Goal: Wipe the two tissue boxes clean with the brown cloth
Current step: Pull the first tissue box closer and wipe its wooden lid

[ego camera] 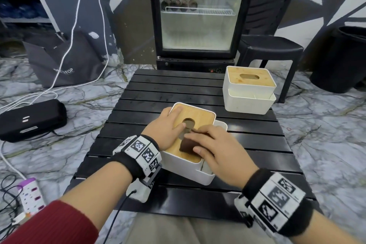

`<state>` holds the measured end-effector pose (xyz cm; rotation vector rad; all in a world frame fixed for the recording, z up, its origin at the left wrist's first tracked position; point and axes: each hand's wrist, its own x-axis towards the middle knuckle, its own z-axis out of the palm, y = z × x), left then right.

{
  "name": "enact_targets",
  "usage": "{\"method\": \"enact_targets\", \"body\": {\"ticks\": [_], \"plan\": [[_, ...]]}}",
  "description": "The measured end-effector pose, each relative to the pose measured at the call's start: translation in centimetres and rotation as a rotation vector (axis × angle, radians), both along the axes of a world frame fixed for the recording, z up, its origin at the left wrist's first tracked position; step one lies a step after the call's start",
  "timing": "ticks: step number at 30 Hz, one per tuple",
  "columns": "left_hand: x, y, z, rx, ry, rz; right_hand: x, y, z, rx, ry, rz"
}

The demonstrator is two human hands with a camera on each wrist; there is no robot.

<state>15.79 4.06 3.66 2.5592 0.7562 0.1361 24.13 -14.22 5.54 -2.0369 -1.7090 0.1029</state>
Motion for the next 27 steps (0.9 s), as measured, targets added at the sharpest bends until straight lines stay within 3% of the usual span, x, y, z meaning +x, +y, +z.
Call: {"method": "enact_targets", "body": {"ticks": [5, 15, 27], "plan": [[0.0, -0.1, -0.1, 0.01, 0.003, -0.004, -1.3, -0.3, -0.7, -0.057, -0.111, 0.001], [0.0, 0.1, -0.1, 0.015, 0.009, -0.009, 2.3, 1.8, -1.3, 0.038, -0.007, -0.108], [0.1, 0.1, -0.4, 0.012, 0.018, 0.011, 6.6, 4.2, -1.3, -0.049, 0.053, -0.201]]}}
